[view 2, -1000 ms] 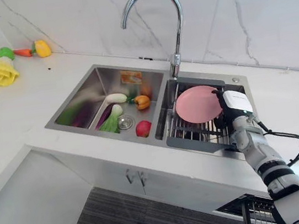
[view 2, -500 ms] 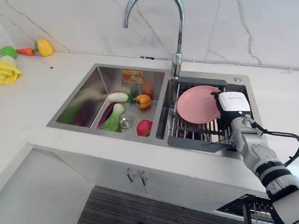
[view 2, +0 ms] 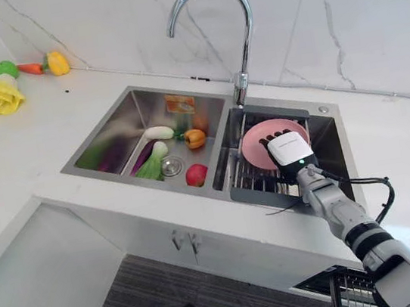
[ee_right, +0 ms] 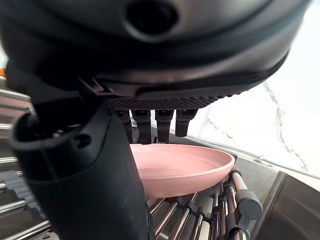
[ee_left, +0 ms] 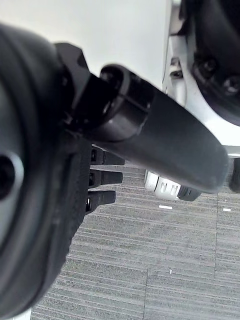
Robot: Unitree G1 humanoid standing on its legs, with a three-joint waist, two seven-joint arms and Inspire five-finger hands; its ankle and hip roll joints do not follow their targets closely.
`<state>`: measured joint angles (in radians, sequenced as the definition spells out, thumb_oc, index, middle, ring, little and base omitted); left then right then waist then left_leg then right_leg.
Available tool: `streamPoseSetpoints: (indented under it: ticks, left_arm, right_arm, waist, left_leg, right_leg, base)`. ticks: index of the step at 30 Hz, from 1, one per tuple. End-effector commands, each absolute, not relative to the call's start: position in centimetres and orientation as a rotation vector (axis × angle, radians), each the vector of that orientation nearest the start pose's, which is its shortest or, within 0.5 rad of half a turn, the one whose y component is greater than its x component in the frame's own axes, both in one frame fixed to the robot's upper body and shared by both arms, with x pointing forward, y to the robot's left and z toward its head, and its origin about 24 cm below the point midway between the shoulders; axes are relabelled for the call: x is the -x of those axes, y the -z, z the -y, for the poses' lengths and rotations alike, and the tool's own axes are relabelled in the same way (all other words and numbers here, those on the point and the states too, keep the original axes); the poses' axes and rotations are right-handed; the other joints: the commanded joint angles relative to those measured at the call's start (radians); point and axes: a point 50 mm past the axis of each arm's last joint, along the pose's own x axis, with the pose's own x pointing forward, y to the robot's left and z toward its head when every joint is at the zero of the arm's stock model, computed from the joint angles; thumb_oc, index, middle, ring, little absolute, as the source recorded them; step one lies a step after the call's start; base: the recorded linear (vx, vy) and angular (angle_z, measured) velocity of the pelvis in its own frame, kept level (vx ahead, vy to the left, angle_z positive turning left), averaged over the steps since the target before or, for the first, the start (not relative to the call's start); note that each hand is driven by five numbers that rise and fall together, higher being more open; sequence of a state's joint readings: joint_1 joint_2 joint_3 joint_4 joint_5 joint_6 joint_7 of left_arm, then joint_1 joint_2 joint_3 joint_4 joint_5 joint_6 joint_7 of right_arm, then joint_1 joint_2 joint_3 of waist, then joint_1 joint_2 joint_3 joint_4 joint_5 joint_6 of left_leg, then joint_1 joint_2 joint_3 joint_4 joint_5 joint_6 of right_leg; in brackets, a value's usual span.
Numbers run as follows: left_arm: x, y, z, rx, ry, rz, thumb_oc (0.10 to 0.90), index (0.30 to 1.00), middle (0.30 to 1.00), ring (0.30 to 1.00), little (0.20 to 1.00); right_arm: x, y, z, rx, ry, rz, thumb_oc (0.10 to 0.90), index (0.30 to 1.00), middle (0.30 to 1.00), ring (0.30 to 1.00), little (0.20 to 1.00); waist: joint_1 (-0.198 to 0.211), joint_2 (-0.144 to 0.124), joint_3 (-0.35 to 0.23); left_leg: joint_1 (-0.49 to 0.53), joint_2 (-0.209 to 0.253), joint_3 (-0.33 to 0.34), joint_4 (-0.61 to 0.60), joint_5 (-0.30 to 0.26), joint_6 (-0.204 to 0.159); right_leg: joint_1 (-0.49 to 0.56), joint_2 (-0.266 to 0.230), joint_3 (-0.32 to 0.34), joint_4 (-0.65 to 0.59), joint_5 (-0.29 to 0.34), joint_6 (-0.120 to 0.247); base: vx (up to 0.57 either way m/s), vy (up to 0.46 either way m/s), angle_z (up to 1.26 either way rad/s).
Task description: Place the dishes in the dishwasher.
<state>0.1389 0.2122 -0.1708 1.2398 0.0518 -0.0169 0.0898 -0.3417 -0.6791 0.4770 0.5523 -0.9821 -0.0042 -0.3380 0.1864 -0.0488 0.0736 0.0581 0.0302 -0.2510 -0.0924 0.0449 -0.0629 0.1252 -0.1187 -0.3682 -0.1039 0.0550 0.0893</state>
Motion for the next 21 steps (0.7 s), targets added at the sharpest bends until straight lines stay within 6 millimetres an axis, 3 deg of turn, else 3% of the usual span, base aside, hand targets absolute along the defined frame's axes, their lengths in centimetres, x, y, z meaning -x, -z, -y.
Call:
streamPoseSetpoints:
  ticks: [1, 2, 12, 16, 21]
  left_arm:
    - [-4.2, 16.9, -23.3, -0.428, -0.021, -1.316, 0.800, 0.900, 0.900, 0.900, 0.900]
    - [-4.2, 16.9, -23.3, -0.428, -0.022, -1.317, 0.800, 0.900, 0.900, 0.900, 0.900]
    - [-4.0, 16.9, -23.5, -0.414, -0.047, -1.319, 0.800, 0.900, 0.900, 0.900, 0.900]
    - [-4.0, 16.9, -23.5, -0.409, -0.054, -1.318, 0.800, 0.900, 0.900, 0.900, 0.900]
    - [-3.9, 17.0, -23.3, -0.355, -0.106, -1.334, 0.800, 0.900, 0.900, 0.900, 0.900]
  right_arm:
    - [-32.6, -8.7, 23.2, 1.884, -0.041, 0.325, 0.482, 0.422, 0.422, 0.422, 0.422]
    - [-32.6, -8.7, 23.3, 1.878, -0.037, 0.321, 0.400, 0.300, 0.300, 0.300, 0.300]
    - [-32.7, -9.3, 23.6, 1.844, 0.003, 0.326, 0.400, 0.300, 0.300, 0.300, 0.300]
    - [-33.0, -10.4, 23.1, 1.842, 0.012, 0.374, 0.400, 0.300, 0.300, 0.300, 0.300]
    - [-33.0, -14.3, 22.1, 1.841, 0.085, 0.548, 0.400, 0.300, 0.300, 0.300, 0.300]
  waist:
    - [0.009, -0.028, -0.037]
    - [0.009, -0.027, -0.038]
    - [0.002, -0.024, -0.040]
    - [-0.001, -0.022, -0.043]
    - [-0.020, -0.017, -0.054]
  left_leg:
    - [0.030, 0.009, 0.126, 0.005, -0.079, 0.030]
    - [0.030, 0.009, 0.127, 0.005, -0.079, 0.030]
    - [0.041, 0.010, 0.139, 0.009, -0.088, 0.032]
    - [0.049, 0.008, 0.148, 0.014, -0.094, 0.034]
    - [0.055, 0.005, 0.173, 0.037, -0.110, 0.040]
  right_leg:
    - [0.037, -0.006, 0.072, 0.017, -0.068, 0.002]
    - [0.037, -0.006, 0.072, 0.017, -0.068, 0.002]
    - [0.039, -0.008, 0.088, 0.017, -0.064, 0.004]
    - [0.040, -0.009, 0.099, 0.019, -0.062, 0.004]
    - [0.032, -0.013, 0.131, 0.028, -0.059, 0.002]
  base:
    - [0.00, 0.000, 0.00]
    - [0.00, 0.000, 0.00]
    - [-0.01, -0.003, -0.04]
    - [-0.01, -0.001, -0.03]
    - [-0.04, 0.013, -0.13]
